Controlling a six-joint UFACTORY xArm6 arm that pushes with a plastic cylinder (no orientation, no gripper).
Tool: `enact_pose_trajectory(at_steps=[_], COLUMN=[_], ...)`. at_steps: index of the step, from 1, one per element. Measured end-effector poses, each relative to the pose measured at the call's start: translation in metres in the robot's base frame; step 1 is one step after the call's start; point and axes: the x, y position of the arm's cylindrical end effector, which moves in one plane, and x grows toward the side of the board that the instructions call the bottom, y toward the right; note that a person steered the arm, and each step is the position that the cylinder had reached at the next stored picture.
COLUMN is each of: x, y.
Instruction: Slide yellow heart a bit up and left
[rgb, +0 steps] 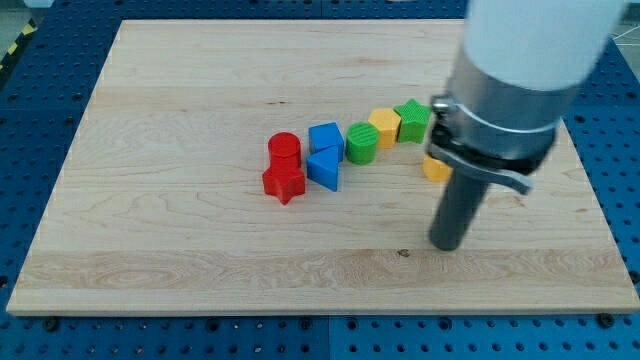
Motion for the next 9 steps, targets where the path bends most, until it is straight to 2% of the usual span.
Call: enact_pose_trajectory(at_steps=[1,2,3,5,7,9], x=[-0.002,-0.029,-0.094,-0.098,-0.13,-0.134], y=[0.005,0.008,0.008,0.008,0.054,0.034])
